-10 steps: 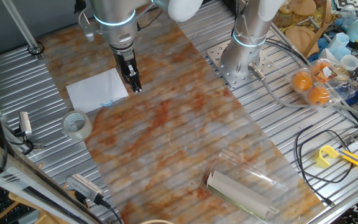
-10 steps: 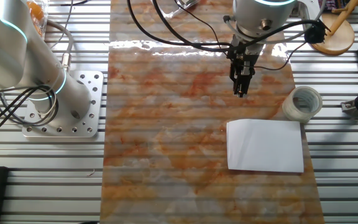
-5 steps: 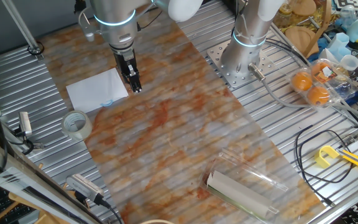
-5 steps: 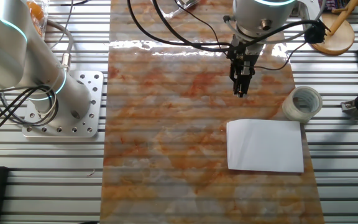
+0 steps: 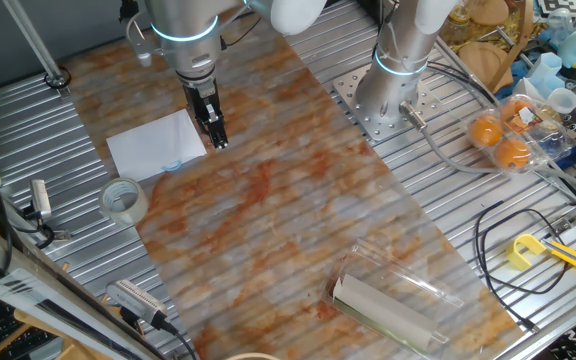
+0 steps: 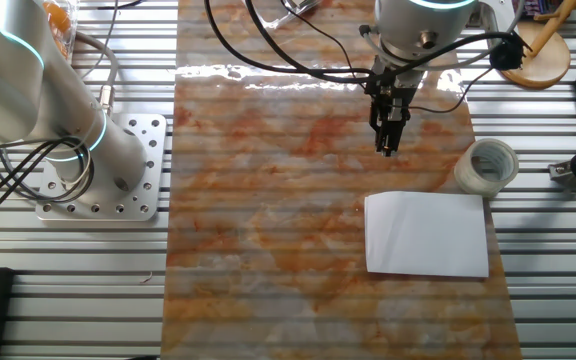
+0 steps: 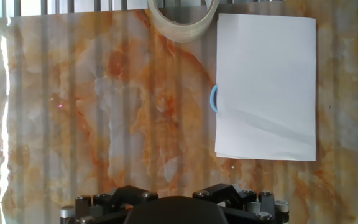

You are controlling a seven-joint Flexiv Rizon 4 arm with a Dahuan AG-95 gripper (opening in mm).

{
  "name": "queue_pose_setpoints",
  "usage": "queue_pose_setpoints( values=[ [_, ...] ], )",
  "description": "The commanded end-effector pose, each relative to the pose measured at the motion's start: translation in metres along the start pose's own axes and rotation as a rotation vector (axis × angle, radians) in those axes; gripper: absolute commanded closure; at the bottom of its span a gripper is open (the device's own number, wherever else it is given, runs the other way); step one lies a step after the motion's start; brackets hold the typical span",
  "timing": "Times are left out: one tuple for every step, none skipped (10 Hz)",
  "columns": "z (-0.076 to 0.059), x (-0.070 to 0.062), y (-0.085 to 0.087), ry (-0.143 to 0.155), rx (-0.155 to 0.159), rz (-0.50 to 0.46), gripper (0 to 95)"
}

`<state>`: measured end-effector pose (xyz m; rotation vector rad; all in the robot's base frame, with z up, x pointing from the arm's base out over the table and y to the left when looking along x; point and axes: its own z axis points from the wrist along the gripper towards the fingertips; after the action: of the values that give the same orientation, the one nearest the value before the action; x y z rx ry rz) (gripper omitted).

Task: Unfold a piece of paper

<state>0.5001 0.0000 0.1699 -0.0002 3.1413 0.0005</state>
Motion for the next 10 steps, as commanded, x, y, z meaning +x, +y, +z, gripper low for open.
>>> queue_pose_setpoints(
  values=[
    [0.0,0.0,0.0,0.15,-0.018,-0.184,95.0],
    [0.001,-0.001,0.001,0.151,-0.013,-0.184,95.0],
    [0.002,-0.001,0.001,0.15,-0.012,-0.182,95.0],
    [0.003,-0.002,0.002,0.15,-0.012,-0.18,95.0],
    [0.005,-0.003,0.002,0.149,-0.012,-0.179,95.0],
    [0.007,-0.004,0.002,0.148,-0.011,-0.178,95.0],
    [0.009,-0.005,0.002,0.145,-0.01,-0.178,95.0],
    [0.011,-0.006,0.002,0.143,-0.011,-0.179,95.0],
    [0.014,-0.008,0.002,0.142,-0.01,-0.177,95.0],
    [0.018,-0.011,0.001,0.138,-0.008,-0.177,95.0]
  ],
)
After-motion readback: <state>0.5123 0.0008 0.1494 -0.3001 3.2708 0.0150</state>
